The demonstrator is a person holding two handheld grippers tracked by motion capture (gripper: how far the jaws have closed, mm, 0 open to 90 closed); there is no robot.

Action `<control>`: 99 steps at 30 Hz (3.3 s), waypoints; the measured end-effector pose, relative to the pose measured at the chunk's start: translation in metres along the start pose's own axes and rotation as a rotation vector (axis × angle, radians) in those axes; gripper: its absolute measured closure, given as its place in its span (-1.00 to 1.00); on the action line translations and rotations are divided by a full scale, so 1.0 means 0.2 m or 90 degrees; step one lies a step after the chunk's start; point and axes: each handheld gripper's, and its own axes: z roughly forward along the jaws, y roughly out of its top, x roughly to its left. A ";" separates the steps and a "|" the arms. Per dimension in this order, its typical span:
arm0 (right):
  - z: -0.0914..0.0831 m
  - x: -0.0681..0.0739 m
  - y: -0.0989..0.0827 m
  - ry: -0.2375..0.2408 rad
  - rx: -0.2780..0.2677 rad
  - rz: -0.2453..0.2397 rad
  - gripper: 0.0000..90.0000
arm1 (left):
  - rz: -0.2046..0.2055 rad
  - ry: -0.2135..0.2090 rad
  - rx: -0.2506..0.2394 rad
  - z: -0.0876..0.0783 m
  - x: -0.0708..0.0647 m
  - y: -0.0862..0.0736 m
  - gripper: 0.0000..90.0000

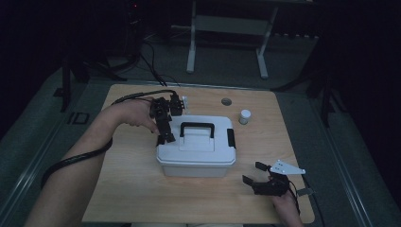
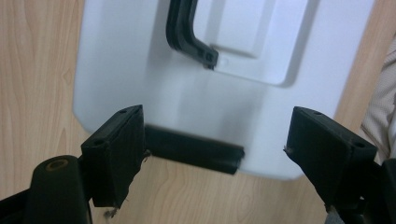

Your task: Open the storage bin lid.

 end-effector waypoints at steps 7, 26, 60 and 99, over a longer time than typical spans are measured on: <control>0.00 0.00 0.00 0.001 0.001 -0.003 -0.70 | 0.005 -0.005 -0.001 0.01 0.04 0.08 -0.56; 0.00 0.00 -0.01 0.010 0.001 -0.003 -0.70 | 0.060 0.005 0.013 0.07 0.04 0.33 -0.45; 0.00 -0.01 -0.01 0.019 0.000 0.004 -0.68 | 0.143 -0.013 0.024 0.10 -0.01 0.42 0.84; 0.00 0.00 -0.01 0.014 0.005 0.001 -0.69 | 0.101 0.016 -0.020 -0.16 -0.03 0.16 0.85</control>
